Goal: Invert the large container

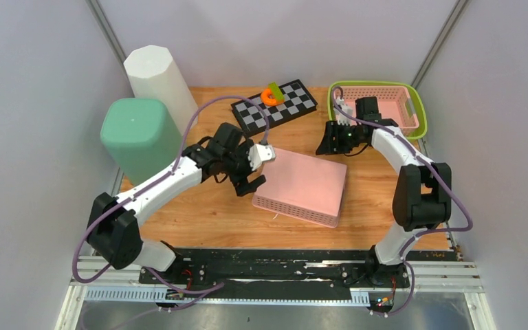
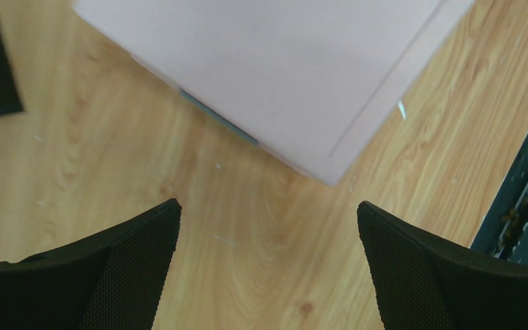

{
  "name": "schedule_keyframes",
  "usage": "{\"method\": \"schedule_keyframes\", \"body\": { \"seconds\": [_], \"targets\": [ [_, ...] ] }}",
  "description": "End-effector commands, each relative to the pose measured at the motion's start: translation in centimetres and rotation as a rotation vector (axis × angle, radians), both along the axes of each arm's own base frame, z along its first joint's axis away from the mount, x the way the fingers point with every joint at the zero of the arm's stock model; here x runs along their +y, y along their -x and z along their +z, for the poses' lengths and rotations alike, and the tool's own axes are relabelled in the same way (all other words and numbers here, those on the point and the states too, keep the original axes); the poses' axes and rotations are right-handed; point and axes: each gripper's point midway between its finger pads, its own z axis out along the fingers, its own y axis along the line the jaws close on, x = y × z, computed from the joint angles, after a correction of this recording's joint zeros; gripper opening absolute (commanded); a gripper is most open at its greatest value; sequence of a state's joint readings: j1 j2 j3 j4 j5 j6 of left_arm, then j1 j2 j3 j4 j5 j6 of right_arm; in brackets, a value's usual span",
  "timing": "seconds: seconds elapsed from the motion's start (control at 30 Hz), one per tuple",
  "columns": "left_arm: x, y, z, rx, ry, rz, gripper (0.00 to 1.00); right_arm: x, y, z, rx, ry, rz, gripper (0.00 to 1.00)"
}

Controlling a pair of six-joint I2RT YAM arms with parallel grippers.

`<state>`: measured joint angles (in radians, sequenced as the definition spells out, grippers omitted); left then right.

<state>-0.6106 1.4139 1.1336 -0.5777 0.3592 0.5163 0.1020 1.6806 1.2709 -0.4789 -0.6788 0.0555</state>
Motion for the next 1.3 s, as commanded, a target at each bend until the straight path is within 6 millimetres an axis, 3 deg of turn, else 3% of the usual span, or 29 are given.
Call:
{"method": "schedule_keyframes", "body": {
  "seconds": [0.0, 0.27, 0.6, 0.87, 1.27],
  "targets": [
    [2.1, 2.3, -5.1, 0.040, -0.137, -0.030, 1.00, -0.4, -1.0, -0.6, 0.014, 0.022, -0.014, 0.52],
    [0.0, 0.6, -6.9, 0.011, -0.112, 0.043, 1.00, -1.2, 0.0, -1.9, 0.039, 0.050, 0.004, 0.52],
    [-1.7, -3.3, -8.1, -0.026, -0.137, 0.158, 1.00, -2.1, 5.1, -2.2, 0.096, 0.060, 0.108, 0.52],
    [-4.4, -5.6, -8.1, -0.026, -0.127, 0.192, 1.00, -3.7, 9.0, -1.9, 0.093, 0.129, 0.150, 0.52],
    [-10.8, -5.1, -8.4, -0.019, -0.134, 0.103, 1.00, -7.2, 11.7, -3.0, 0.059, 0.300, 0.142, 0.52]
  ]
}}
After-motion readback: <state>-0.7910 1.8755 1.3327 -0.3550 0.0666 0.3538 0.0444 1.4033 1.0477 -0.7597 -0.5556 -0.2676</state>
